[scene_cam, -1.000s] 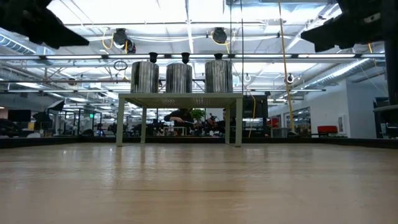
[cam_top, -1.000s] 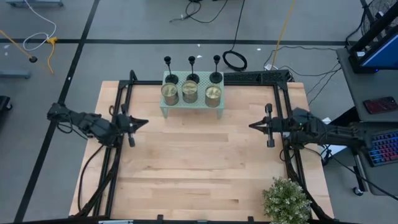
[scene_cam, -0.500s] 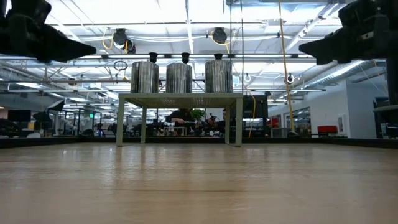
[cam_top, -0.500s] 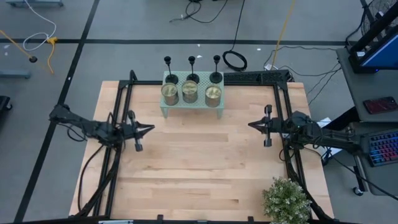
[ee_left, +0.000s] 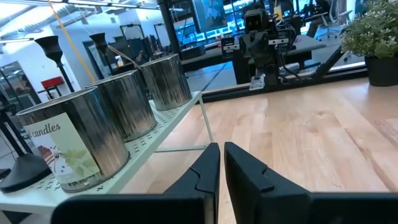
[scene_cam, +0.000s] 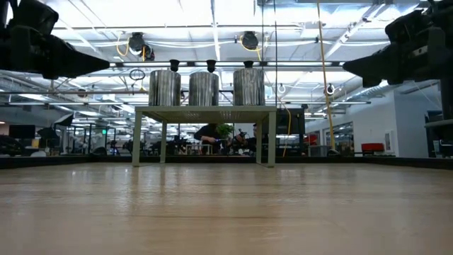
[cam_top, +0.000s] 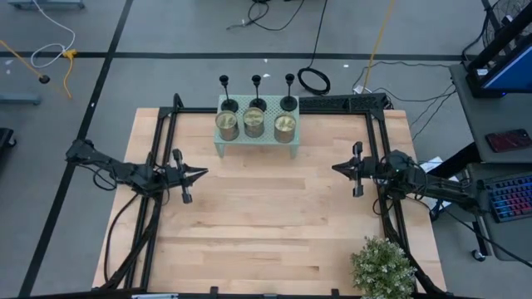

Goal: Pick & Place candle stick holders
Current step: Return to Home Position

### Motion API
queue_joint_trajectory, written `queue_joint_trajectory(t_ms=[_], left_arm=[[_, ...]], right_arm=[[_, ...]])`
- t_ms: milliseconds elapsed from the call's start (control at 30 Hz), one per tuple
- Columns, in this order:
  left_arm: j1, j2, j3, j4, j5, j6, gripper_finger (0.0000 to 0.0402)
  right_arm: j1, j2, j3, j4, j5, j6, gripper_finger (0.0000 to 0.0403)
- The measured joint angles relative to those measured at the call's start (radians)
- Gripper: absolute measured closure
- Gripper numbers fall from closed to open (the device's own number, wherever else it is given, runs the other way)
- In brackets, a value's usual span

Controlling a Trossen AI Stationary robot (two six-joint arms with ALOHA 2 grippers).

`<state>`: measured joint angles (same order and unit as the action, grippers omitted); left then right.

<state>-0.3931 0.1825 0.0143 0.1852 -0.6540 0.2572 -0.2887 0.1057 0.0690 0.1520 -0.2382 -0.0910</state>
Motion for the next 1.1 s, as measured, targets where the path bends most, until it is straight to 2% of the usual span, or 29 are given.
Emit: queue_joint_trajectory(t_ms=[333,500,1100], left_arm=[[0.0,0.0,0.0,-0.001,-0.001,-0.008,0.0371],[0.0,0.0,0.0,-0.001,-0.001,-0.004,0.0371],[0.0,0.0,0.002,-0.001,-0.002,-0.005,0.0371]], right_arm=[[-0.003,-0.014,-0.028,-0.003,0.0,0.028,0.0403],[-0.003,-0.013,-0.03,-0.073,0.001,0.027,0.0403],[-0.002,-0.013,-0.031,-0.071,0.001,0.053,0.0403]])
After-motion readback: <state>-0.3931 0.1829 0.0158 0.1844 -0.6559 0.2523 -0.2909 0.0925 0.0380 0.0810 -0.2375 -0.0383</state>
